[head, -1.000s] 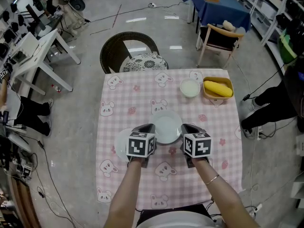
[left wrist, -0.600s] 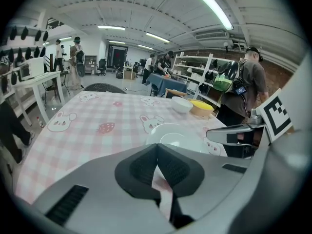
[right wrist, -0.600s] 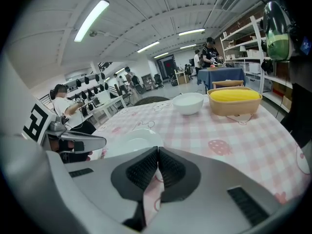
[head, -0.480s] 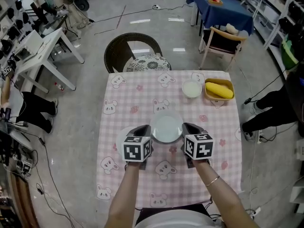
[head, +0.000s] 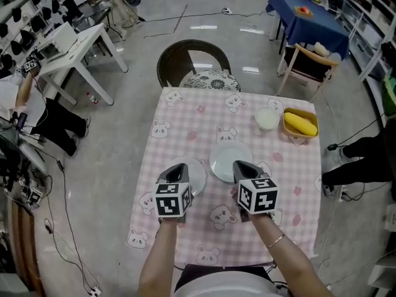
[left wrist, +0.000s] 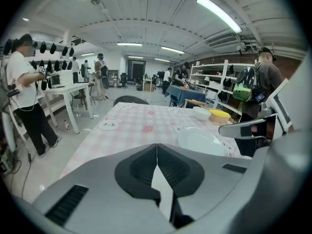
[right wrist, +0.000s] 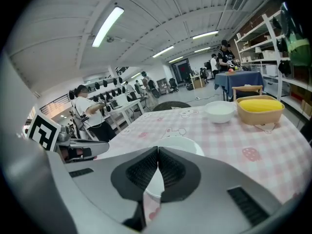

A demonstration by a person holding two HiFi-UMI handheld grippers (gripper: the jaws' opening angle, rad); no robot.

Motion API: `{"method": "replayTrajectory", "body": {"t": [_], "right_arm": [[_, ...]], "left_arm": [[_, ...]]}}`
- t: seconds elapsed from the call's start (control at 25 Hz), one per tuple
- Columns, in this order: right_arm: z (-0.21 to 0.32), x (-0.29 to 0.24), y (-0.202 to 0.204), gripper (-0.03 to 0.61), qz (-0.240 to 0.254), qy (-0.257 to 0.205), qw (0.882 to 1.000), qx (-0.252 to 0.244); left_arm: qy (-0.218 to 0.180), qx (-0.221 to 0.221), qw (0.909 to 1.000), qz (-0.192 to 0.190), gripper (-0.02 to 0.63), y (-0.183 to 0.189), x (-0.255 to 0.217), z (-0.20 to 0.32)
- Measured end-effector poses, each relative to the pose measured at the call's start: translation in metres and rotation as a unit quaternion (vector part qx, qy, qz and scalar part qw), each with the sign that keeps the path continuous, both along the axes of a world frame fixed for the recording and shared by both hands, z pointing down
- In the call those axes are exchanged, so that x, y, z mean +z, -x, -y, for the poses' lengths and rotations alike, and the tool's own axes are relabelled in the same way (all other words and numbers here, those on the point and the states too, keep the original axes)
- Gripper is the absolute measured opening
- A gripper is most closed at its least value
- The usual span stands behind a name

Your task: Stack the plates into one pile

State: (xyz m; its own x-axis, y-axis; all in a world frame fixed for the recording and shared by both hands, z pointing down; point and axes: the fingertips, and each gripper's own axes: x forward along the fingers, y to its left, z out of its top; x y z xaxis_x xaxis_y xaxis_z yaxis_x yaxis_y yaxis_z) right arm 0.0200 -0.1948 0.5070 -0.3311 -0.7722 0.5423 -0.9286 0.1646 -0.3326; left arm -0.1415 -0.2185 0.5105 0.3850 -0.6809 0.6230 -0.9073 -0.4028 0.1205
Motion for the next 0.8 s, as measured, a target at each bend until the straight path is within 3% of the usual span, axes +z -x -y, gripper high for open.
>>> {"method": "replayTrajectory", "body": {"t": [0.32, 0.52, 0.8], "right_arm": [[-0.013, 0.011, 0.074, 0.015, 0.017, 0.008, 0.997, -0.070], [-0.022, 0.022, 0.099, 0.031, 0.018, 0.021, 0.996, -0.085], [-0.030, 0.037, 0.109, 0.038, 0.017, 0.041, 0.996, -0.077]], "left_arm": [[0.002, -0.066, 0.9978, 0.001, 0.023, 0.060, 0.013, -0.019], [0.008, -0.093, 0.9956, -0.010, 0.025, 0.089, 0.019, -0.027], [0.033, -0.097, 0.9945, -0.019, 0.111, 0.103, 0.043, -0.030]]}}
